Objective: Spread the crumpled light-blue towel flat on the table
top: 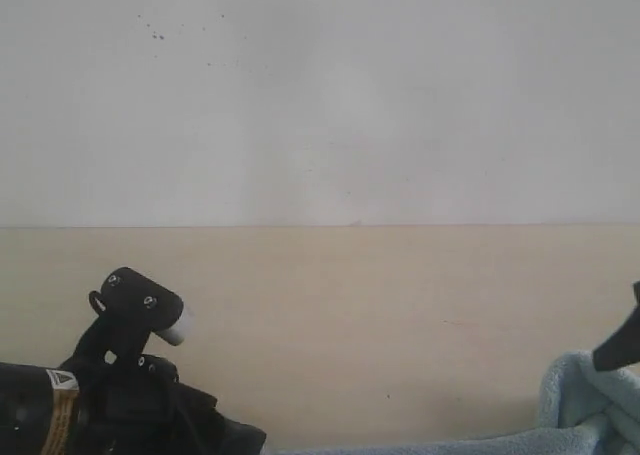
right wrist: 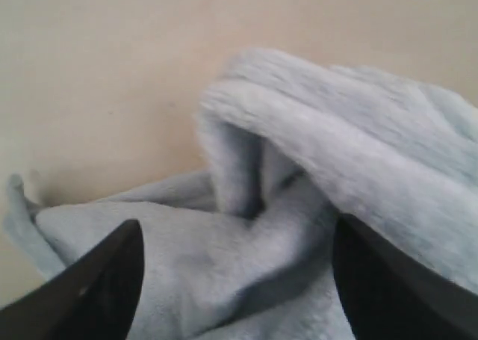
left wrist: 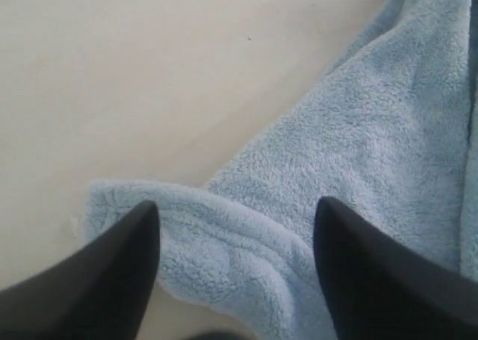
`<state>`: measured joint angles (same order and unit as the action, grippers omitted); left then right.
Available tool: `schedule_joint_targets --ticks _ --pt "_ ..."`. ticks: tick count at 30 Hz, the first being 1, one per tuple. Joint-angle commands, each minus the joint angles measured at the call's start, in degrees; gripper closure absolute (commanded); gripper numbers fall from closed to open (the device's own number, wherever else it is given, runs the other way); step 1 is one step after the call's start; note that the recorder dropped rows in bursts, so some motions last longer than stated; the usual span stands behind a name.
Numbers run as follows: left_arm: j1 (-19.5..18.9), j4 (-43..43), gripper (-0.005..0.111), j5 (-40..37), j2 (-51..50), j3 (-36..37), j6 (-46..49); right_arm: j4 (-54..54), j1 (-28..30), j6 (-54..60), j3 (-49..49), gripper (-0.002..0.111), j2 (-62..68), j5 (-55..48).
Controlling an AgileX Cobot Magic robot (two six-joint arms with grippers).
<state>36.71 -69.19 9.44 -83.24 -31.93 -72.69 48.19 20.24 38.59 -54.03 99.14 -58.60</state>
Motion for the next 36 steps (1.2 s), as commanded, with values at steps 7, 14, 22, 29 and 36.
schedule_joint_targets --ticks 7,14,22,29,36 --pt "0.5 -0.5 0.048 -6.6 -6.8 -3.7 -7.2 8.4 -29.1 15.0 -0.9 0.041 -0.6 2.8" --pt "0.5 -1.3 0.048 -12.0 -6.4 -3.7 -7.0 8.3 -45.1 11.8 -0.9 0.041 3.7 3.1" --pt "0.5 -0.6 0.100 -34.4 -5.5 -5.7 -7.4 8.9 -52.5 11.3 -0.9 0.083 11.2 5.0" --pt "0.5 -0.5 0.102 -31.6 -4.2 -5.7 -7.2 13.0 -57.3 17.0 -1.0 0.105 13.9 9.5" --pt "0.5 -3.4 0.102 -31.9 -4.2 -6.2 -7.4 16.9 -64.1 26.1 -5.6 0.099 14.7 7.9"
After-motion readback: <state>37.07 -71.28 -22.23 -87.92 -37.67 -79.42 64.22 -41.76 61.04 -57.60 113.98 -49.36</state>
